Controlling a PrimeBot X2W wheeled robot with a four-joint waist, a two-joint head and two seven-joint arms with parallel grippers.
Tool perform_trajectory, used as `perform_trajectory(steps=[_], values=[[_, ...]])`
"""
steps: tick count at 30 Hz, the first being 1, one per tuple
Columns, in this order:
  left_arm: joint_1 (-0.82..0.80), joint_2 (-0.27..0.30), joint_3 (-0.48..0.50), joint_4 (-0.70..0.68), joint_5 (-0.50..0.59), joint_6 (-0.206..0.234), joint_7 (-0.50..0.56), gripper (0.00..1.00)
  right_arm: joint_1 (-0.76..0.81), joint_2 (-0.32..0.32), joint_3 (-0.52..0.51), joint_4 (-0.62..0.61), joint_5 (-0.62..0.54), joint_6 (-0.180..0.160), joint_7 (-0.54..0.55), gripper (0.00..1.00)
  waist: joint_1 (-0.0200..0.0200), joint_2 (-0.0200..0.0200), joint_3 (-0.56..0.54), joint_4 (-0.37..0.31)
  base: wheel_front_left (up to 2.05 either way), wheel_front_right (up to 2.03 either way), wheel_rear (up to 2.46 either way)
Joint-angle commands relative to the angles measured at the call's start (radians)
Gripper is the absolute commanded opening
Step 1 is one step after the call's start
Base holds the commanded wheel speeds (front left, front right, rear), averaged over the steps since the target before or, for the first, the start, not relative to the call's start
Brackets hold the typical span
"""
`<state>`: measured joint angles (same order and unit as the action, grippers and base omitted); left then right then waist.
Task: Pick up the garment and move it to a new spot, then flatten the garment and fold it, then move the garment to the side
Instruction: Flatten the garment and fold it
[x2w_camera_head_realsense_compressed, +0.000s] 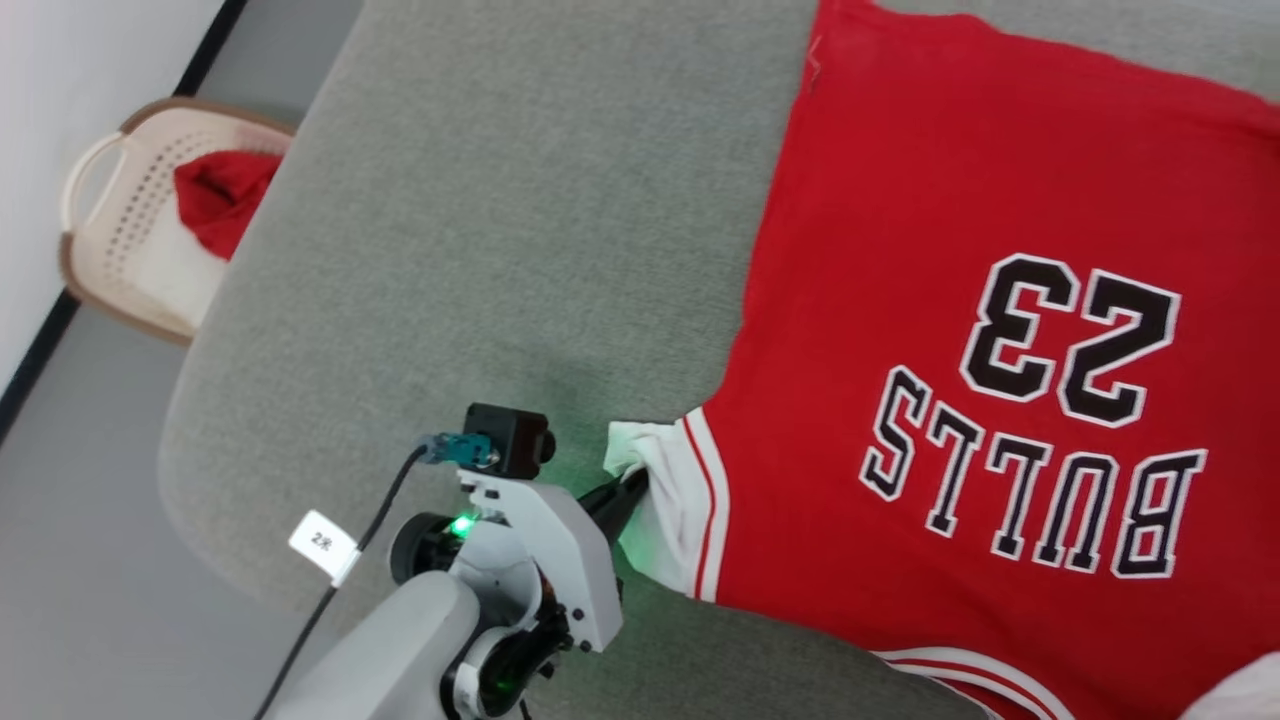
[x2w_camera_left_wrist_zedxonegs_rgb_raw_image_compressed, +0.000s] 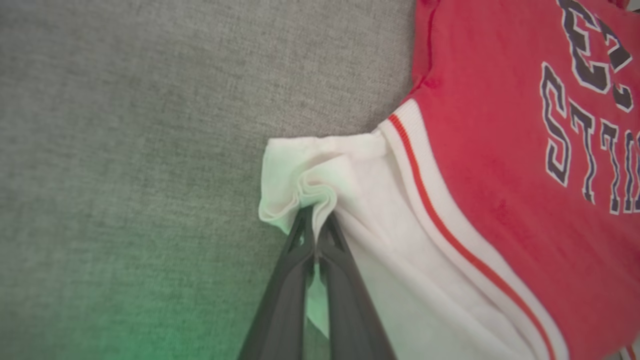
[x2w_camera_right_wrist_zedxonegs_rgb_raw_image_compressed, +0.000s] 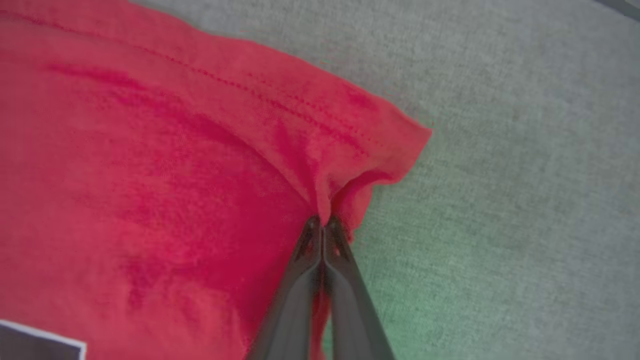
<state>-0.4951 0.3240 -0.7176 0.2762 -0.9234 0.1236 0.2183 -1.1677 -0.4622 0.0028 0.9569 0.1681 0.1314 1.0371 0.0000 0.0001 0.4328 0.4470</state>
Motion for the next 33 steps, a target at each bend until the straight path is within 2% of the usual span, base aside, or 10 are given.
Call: perform_trajectory(steps=[1,10,18,24,33], values=[[0.015,0.025,0.010,0.039,0.002,0.031,0.004,0.00,0.083,0.010,0.024,0.012,0.021,-0.001,0.023,0.00,0.0000,-0.0001,-0.031,-0.039,0.00,0.00,0.00],[0.039,0.070,0.031,0.009,-0.006,0.058,0.010,0.00,0.307,-0.057,0.145,-0.305,0.260,-0.001,0.074,0.00,0.0000,-0.0001,-0.096,-0.127,0.00,0.00,0.00],[0.084,0.118,0.047,-0.036,-0.017,0.086,0.024,0.00,0.624,-0.095,0.097,-0.623,0.415,-0.001,0.110,0.00,0.0000,-0.0001,-0.147,-0.193,0.00,0.00,0.00],[0.110,0.150,0.057,-0.072,-0.023,0.104,0.033,0.00,0.843,-0.057,0.010,-0.822,0.436,-0.001,0.130,0.00,0.0000,-0.0001,-0.172,-0.229,0.00,0.00,0.00],[0.134,0.182,0.064,-0.108,-0.027,0.125,0.042,0.00,1.120,0.059,-0.114,-1.040,0.422,-0.001,0.173,0.00,0.0000,-0.0001,-0.197,-0.263,0.00,0.00,0.00]])
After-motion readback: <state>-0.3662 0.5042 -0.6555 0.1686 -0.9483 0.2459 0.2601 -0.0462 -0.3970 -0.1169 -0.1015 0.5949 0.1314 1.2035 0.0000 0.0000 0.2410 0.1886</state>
